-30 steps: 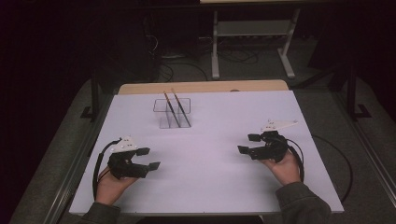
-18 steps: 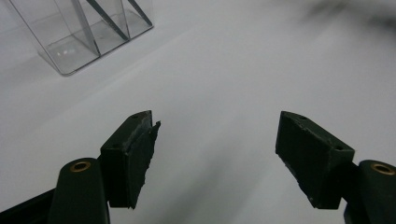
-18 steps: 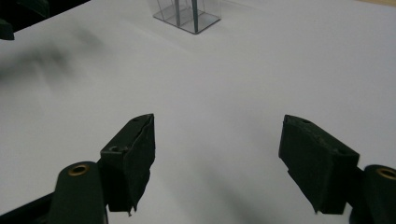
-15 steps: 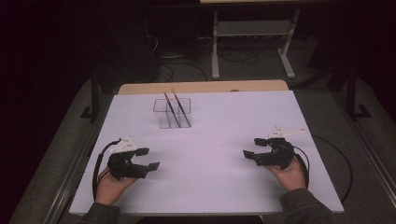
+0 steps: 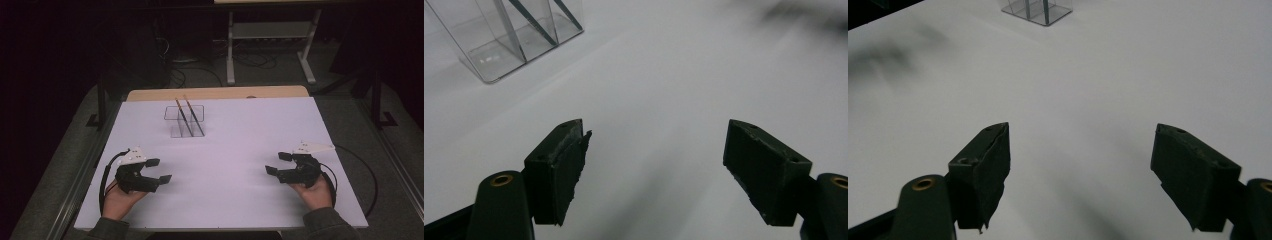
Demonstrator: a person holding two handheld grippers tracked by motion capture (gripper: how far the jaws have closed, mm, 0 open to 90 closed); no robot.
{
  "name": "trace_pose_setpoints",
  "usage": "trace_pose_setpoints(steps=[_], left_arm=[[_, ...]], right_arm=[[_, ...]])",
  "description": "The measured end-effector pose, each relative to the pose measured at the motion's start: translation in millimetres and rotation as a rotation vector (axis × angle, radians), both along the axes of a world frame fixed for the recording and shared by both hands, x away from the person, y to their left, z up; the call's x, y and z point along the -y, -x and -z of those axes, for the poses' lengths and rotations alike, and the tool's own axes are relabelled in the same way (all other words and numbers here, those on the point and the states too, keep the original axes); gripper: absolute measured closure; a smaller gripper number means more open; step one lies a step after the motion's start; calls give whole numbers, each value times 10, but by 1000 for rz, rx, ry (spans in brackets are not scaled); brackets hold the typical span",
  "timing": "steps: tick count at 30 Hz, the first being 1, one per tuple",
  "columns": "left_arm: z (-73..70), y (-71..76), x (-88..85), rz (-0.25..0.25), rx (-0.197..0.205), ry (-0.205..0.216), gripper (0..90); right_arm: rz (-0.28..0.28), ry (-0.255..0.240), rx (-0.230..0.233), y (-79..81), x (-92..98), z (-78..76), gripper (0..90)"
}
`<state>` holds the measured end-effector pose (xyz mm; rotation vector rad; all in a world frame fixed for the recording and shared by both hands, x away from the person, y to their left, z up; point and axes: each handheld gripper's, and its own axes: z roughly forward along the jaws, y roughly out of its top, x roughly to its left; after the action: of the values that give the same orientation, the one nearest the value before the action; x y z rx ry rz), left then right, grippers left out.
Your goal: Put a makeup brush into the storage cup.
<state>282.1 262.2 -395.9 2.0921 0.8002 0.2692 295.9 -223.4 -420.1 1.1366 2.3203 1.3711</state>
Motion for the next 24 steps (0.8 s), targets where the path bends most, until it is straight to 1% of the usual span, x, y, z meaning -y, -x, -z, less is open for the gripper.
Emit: trace_pose_setpoints(steps=[1, 5, 7, 11, 19, 24], left_arm=[[1, 0, 0, 2, -1, -6, 240], [13, 9, 12, 5, -3, -5, 234], [14, 13, 16, 10, -6, -14, 232], [24, 15, 22, 10, -6, -11, 230], [42, 24, 38, 11, -13, -12, 225], [51, 31, 44, 15, -16, -7, 224]], right_arm=[[-1, -1, 0, 7, 4, 2, 223], [6, 0, 7, 35, 26, 9, 210], [15, -2, 6, 50, 44, 6, 199], [22, -8, 8, 79, 78, 8, 195], [47, -2, 8, 137, 144, 33, 175], [53, 2, 18, 176, 172, 44, 168]])
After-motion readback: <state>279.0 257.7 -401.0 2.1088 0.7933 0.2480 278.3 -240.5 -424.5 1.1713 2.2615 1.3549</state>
